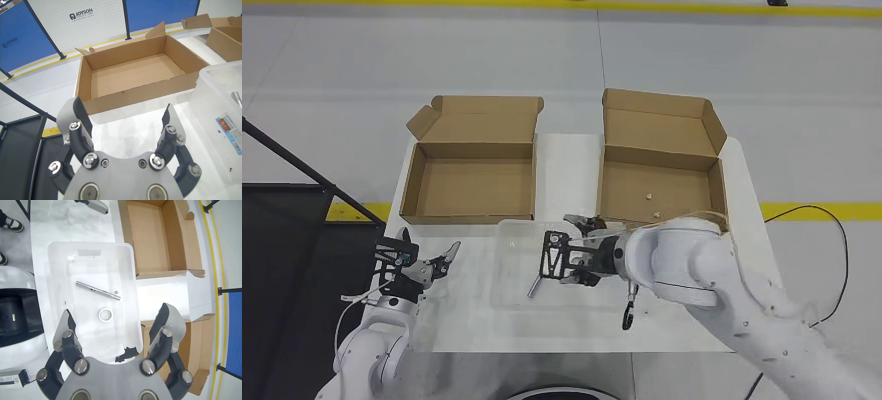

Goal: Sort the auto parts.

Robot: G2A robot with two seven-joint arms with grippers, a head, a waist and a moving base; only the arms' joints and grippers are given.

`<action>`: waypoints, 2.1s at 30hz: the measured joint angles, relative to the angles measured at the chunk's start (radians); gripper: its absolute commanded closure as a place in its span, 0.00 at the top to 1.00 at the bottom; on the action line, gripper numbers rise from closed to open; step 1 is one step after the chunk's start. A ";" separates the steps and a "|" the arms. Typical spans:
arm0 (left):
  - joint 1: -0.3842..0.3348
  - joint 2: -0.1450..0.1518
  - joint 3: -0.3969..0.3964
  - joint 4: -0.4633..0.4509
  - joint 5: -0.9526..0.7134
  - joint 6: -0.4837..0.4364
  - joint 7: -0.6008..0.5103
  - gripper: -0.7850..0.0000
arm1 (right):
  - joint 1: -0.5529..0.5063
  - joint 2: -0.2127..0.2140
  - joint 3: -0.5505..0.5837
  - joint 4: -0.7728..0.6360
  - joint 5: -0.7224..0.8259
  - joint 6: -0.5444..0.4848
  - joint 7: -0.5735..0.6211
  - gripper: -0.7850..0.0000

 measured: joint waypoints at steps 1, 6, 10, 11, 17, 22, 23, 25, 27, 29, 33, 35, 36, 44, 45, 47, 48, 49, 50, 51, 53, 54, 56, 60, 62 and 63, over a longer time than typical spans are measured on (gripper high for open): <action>0.000 0.000 0.000 0.000 0.000 0.000 0.000 1.00 | 0.018 -0.009 -0.026 0.027 -0.006 0.013 0.016 0.72; 0.000 0.000 0.000 0.000 0.000 0.000 0.000 1.00 | 0.081 -0.051 -0.128 0.135 0.000 0.072 0.103 0.53; 0.000 0.000 0.000 0.000 0.000 0.000 0.000 1.00 | 0.122 -0.086 -0.192 0.243 0.044 0.066 0.112 0.50; 0.000 0.000 0.000 0.000 0.000 0.000 0.000 1.00 | 0.130 -0.093 -0.204 0.265 0.050 0.066 0.111 0.49; 0.000 0.000 0.000 0.000 0.000 0.000 0.000 1.00 | 0.179 -0.146 -0.277 0.400 0.056 0.113 0.146 0.43; 0.000 0.000 0.000 0.000 0.000 0.000 0.000 1.00 | 0.204 -0.181 -0.312 0.474 0.053 0.142 0.158 0.42; 0.000 0.000 0.000 0.000 0.000 0.000 0.000 1.00 | 0.207 -0.186 -0.316 0.482 0.052 0.146 0.159 0.42; 0.000 0.000 0.000 0.000 0.000 0.000 0.000 1.00 | 0.214 -0.197 -0.325 0.500 0.039 0.161 0.165 0.42; 0.000 0.000 0.000 0.000 0.000 0.000 0.000 1.00 | 0.217 -0.207 -0.333 0.511 0.031 0.173 0.170 0.42; 0.000 0.000 0.000 0.000 0.000 0.000 0.000 1.00 | 0.221 -0.217 -0.339 0.527 0.028 0.179 0.174 0.40; 0.000 0.000 0.000 0.000 0.000 0.000 0.000 1.00 | 0.225 -0.232 -0.344 0.557 0.029 0.177 0.170 0.38; 0.000 0.000 0.000 0.000 0.000 0.000 0.000 1.00 | 0.226 -0.238 -0.344 0.572 0.030 0.173 0.167 0.37; 0.000 0.000 0.000 0.000 0.000 0.000 0.000 1.00 | 0.226 -0.241 -0.344 0.579 0.030 0.172 0.166 0.37; 0.000 0.000 0.000 0.000 0.000 0.000 0.000 1.00 | 0.220 -0.257 -0.339 0.633 0.030 0.158 0.157 0.30; 0.000 0.000 0.000 0.000 0.000 0.000 0.000 1.00 | 0.219 -0.258 -0.338 0.637 0.030 0.156 0.155 0.29; 0.000 0.000 0.000 0.000 0.000 0.000 0.000 1.00 | 0.218 -0.262 -0.335 0.647 0.030 0.154 0.152 0.26; 0.000 0.000 0.000 0.000 0.000 0.000 0.000 1.00 | 0.218 -0.263 -0.334 0.650 0.030 0.152 0.151 0.21; 0.000 0.000 0.000 0.000 0.000 0.000 0.000 1.00 | 0.217 -0.265 -0.333 0.655 0.029 0.150 0.150 0.15; 0.000 0.000 0.000 0.000 0.000 0.000 0.000 1.00 | 0.217 -0.267 -0.332 0.658 0.029 0.148 0.149 0.09; 0.000 0.000 0.000 0.000 0.000 0.000 0.000 1.00 | 0.217 -0.268 -0.330 0.660 0.028 0.146 0.148 0.00; 0.000 0.000 0.000 0.000 0.000 0.000 0.000 1.00 | 0.217 -0.271 -0.327 0.667 0.029 0.143 0.148 0.00; 0.000 0.000 0.000 0.000 0.000 0.000 0.000 1.00 | 0.217 -0.272 -0.326 0.670 0.030 0.140 0.149 0.00; 0.000 0.000 0.000 0.000 0.000 0.000 0.000 1.00 | 0.218 -0.275 -0.321 0.675 0.033 0.132 0.147 0.00; 0.000 0.000 0.000 0.000 0.000 0.000 0.000 1.00 | 0.226 -0.273 -0.294 0.656 0.046 0.098 0.114 0.00; 0.000 0.000 0.000 0.000 0.000 0.000 0.000 1.00 | 0.229 -0.266 -0.269 0.626 0.057 0.061 0.079 0.00; 0.000 0.000 0.000 0.000 0.000 0.000 0.000 1.00 | 0.229 -0.262 -0.258 0.613 0.054 0.047 0.068 0.00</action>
